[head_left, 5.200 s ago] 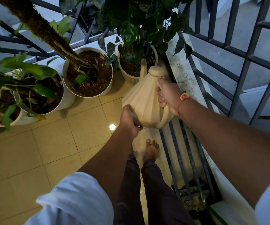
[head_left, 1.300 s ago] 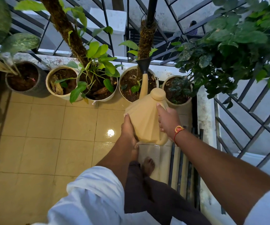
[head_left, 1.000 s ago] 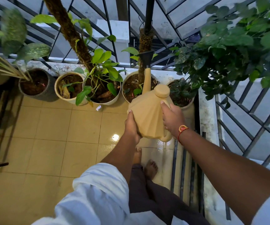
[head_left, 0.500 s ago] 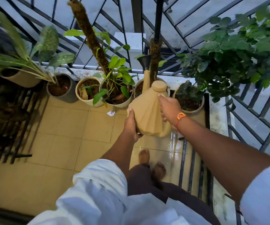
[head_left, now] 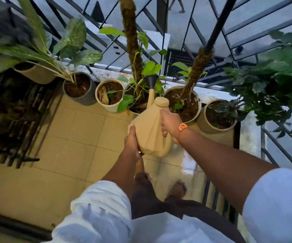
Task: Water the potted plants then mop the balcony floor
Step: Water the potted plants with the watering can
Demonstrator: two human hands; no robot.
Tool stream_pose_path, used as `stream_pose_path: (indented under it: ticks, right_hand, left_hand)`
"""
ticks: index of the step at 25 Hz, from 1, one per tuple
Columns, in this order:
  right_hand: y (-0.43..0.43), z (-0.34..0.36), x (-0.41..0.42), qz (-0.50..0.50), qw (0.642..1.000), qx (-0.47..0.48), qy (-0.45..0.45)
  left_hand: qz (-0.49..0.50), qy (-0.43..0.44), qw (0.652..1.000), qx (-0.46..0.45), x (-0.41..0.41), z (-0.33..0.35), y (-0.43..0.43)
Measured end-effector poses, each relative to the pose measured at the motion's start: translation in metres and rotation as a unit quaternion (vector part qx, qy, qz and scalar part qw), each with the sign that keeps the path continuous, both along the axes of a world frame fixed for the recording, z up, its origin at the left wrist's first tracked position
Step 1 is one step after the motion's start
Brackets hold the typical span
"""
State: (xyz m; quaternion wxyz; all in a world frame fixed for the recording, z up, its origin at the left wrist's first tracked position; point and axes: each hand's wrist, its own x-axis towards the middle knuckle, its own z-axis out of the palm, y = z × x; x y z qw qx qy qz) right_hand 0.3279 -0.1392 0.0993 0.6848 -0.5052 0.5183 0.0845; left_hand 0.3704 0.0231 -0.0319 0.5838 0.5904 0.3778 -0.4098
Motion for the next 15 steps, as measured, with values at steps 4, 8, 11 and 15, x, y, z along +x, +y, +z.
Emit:
stream_pose_path:
  ticks: [4, 8, 11, 15]
  right_hand:
    - [0.017, -0.012, 0.050, -0.004, 0.999, 0.008, 0.043]
    - [0.022, -0.022, 0.084, -0.015, 0.996, 0.017, 0.082]
    - [0.020, -0.029, 0.099, -0.018, 0.994, 0.026, 0.101]
    - [0.016, -0.035, 0.110, -0.021, 0.993, 0.031, 0.108]
  left_hand:
    - [-0.020, 0.025, 0.999, -0.009, 0.041, 0.007, 0.022]
    - [-0.046, 0.045, 0.998, -0.003, 0.076, 0.011, 0.032]
    - [-0.067, 0.062, 0.996, 0.013, 0.092, 0.007, 0.033]
    - [-0.075, 0.084, 0.993, 0.027, 0.100, 0.004, 0.033]
